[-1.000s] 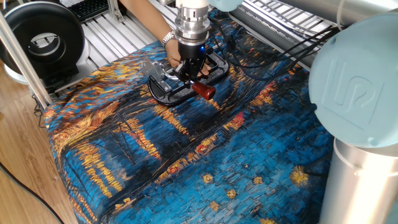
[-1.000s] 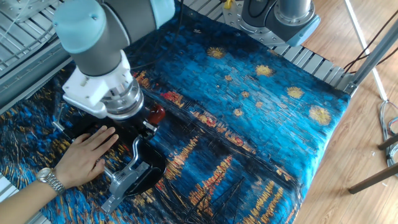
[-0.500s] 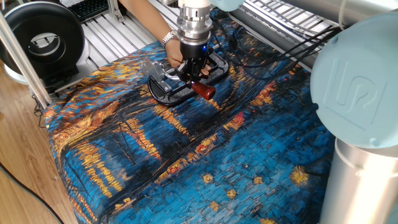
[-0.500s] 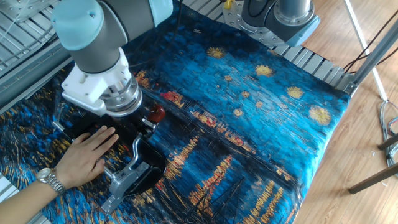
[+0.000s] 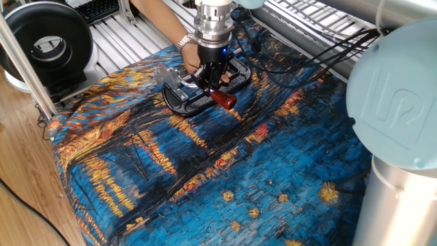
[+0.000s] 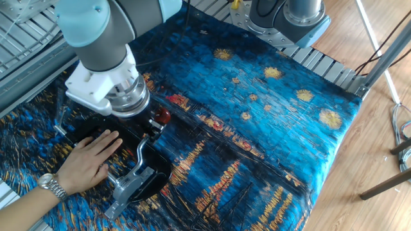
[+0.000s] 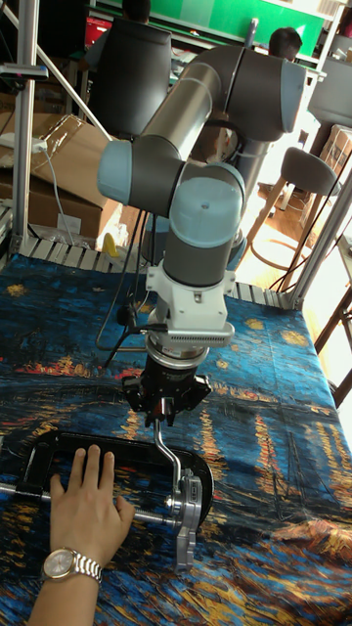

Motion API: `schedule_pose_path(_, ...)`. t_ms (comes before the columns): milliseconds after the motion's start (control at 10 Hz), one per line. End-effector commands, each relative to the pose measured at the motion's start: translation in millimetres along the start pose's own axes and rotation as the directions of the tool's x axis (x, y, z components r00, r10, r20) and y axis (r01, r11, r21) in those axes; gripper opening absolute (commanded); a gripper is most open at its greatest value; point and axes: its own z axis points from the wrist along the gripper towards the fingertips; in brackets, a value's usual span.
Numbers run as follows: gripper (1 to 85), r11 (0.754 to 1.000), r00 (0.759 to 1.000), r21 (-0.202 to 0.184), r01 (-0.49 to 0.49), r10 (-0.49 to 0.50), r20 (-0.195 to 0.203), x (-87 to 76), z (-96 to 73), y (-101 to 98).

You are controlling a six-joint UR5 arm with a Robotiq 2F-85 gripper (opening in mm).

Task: Pull up the lever

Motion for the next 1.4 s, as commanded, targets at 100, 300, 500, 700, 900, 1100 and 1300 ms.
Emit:
schedule_pose_path(100,36.3,1.0,1.0,0.004,0.007,-0.007,0.0,9.7,-11.8,-3.2)
schedule_pose_path(300,34.3,1.0,0.999,0.005,-0.029,0.029,-0.028,27.0,-18.3,-4.1)
schedule_pose_path(500,31.3,0.999,0.997,0.034,-0.033,0.035,-0.067,49.5,-28.6,-8.8)
schedule_pose_path(700,30.0,0.999,0.994,0.028,-0.021,0.024,-0.104,67.2,-32.9,-9.4)
schedule_pose_path(900,30.0,1.0,0.994,0.012,-0.021,0.022,-0.108,78.6,-38.5,-7.4)
schedule_pose_path(1100,28.7,0.999,0.994,0.0,-0.032,0.032,-0.106,95.5,-48.1,-0.6)
schedule_pose_path(1300,26.7,0.999,0.993,0.029,-0.037,0.04,-0.114,104.9,-46.4,-9.4)
